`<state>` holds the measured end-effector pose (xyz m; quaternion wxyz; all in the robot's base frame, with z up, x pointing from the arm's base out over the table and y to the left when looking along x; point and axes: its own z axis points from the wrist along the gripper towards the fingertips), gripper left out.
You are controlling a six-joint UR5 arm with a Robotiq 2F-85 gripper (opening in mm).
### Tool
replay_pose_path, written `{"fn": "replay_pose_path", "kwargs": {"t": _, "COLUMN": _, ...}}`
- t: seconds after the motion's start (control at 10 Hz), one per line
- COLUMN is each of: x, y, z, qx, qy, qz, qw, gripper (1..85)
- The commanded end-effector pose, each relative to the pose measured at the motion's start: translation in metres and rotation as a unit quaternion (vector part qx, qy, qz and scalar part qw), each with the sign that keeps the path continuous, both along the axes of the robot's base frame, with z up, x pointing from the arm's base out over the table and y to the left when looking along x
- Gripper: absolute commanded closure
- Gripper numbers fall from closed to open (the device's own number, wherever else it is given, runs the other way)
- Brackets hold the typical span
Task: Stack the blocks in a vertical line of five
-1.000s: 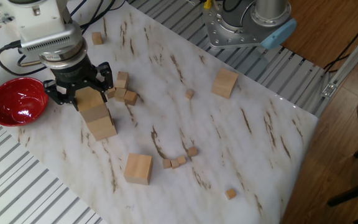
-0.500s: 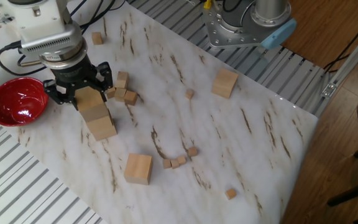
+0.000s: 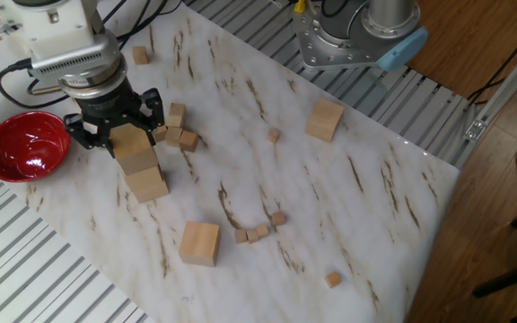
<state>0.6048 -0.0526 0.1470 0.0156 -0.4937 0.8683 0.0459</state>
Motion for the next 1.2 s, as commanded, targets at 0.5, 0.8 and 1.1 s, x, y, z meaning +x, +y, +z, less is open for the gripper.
{"fn": "replay_pose_path", "kwargs": {"t": 0.5, "x": 0.0008, "y": 0.0128, "z": -0.0004, "qx": 0.034, "qy": -0.005, "qz": 0.018, "qw": 0.9993, "gripper": 0.7}}
{"fn": "replay_pose_path", "kwargs": {"t": 0.8, "x": -0.0024, "y": 0.0100, "z": 0.0000, "qx": 0.029, "qy": 0.001, "qz": 0.015, "qw": 0.9995, "gripper": 0.7}}
{"fn": "replay_pose_path", "kwargs": {"t": 1.1, "x": -0.0008, "y": 0.0067, "z": 0.0042, "qx": 0.022, "qy": -0.009, "qz": 0.011, "qw": 0.9997, "gripper": 0.7}}
